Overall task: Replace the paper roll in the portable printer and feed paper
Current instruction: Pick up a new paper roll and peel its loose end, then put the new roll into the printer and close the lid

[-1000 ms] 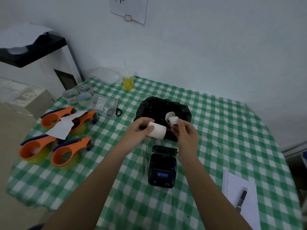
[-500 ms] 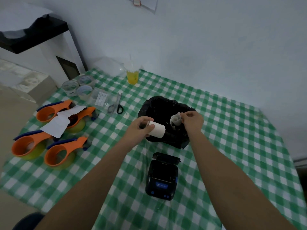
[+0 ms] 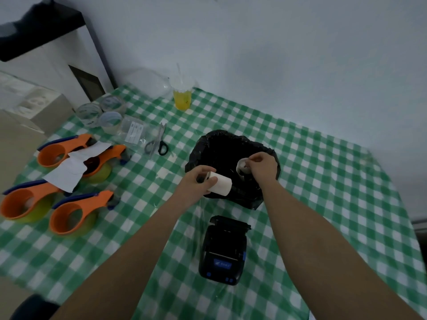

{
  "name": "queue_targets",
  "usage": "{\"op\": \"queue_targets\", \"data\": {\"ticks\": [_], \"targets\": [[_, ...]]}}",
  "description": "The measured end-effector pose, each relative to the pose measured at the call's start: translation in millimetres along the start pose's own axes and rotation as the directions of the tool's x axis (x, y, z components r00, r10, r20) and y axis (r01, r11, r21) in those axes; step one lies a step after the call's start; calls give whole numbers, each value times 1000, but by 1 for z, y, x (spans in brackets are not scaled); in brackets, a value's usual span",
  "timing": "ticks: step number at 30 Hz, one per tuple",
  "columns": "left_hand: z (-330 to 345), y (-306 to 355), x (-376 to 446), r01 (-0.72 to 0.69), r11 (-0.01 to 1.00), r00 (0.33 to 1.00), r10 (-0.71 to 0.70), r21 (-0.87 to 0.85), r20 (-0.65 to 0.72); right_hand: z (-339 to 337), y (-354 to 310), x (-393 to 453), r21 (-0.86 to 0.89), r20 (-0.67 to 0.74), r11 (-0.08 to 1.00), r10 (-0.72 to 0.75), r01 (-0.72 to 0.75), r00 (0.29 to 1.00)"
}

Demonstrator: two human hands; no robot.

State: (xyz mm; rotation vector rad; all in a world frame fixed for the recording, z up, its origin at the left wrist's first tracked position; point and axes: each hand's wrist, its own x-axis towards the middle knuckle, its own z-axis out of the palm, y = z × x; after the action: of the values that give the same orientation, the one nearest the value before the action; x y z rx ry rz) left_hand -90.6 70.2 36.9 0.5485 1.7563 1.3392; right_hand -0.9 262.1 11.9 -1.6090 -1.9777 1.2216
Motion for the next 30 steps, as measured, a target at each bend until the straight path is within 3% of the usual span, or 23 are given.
{"op": "queue_targets", "data": {"ticks": [7,10,13,17,21,26,30], "targets": [[-1,1,-6,-23,1000,1000,23,-21,3,-11,-5,-19,19,20,994,-110,110,994],[-2,1,-12,-42,998,999,42,-44,10,-18,-14,-50,127,25,973,-197,192,980],[-4,-2,-21,-51,998,998,53,-40,45,-25,-12,-90,211,160,938,-310,274,937],[-2,-5,-38,-82,995,990,87,-55,110,-28,8,-136,106,380,919,-390,380,838],[2,-8,-58,-93,991,983,107,-99,150,-27,25,-167,43,298,859,-499,511,814],[8,-22,-80,-39,999,973,44,-24,226,-25,50,-191,34,238,866,-493,500,837],[15,-46,-92,-69,967,973,11,245,230,-21,82,-209,-10,224,891,-441,455,869]]}}
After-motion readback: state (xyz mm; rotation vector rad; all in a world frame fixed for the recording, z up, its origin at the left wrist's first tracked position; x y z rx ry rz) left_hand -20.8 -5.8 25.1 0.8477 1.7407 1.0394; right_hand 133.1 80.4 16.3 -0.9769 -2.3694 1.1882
